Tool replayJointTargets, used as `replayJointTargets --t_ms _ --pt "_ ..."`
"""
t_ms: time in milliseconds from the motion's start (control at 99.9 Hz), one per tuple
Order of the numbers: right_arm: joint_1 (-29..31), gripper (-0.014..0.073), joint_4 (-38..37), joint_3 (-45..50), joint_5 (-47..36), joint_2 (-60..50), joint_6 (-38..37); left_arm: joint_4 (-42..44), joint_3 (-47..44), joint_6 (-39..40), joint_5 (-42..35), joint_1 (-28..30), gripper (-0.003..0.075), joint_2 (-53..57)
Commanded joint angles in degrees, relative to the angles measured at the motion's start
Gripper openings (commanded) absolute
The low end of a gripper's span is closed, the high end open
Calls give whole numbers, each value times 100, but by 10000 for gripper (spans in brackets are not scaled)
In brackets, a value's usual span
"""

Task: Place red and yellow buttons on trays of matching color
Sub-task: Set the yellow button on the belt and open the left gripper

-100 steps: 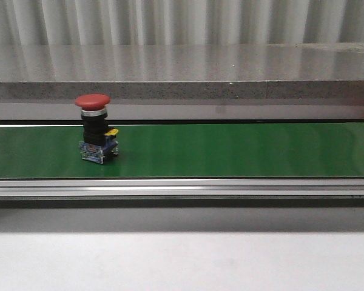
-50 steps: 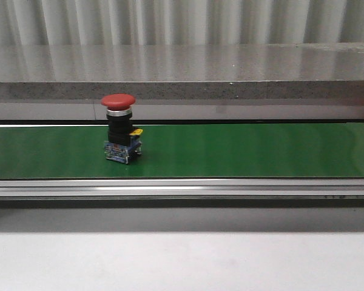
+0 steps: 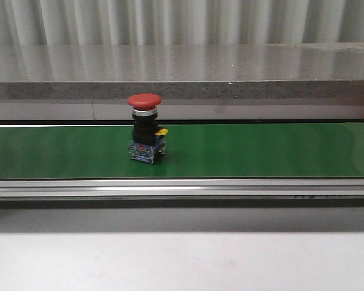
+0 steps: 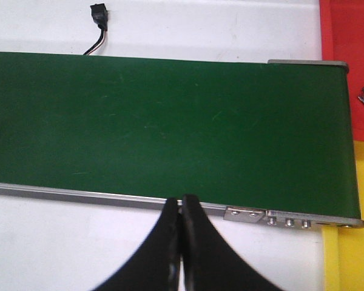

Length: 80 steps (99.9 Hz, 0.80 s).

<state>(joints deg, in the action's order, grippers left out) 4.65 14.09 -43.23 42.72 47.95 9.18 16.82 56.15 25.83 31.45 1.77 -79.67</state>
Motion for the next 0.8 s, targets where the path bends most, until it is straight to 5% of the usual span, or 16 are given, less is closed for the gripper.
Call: replayJointTargets --t_ms 0,320,460,650,791 --pt "-9 -67 55 -149 -254 -37 63 -14 193 20 -309 -132 22 -3" --pt "-9 -67 55 -149 -254 -37 63 -45 193 6 -359 -329 57 -505" --pt "-9 -67 55 -149 -254 -37 63 -136 193 6 -335 -329 229 -588" --pt "-9 -67 55 -149 -254 -37 63 -164 217 6 -310 -329 594 -588" --pt "-9 -67 55 -149 -254 -37 63 -164 406 -153 -114 -433 642 -588"
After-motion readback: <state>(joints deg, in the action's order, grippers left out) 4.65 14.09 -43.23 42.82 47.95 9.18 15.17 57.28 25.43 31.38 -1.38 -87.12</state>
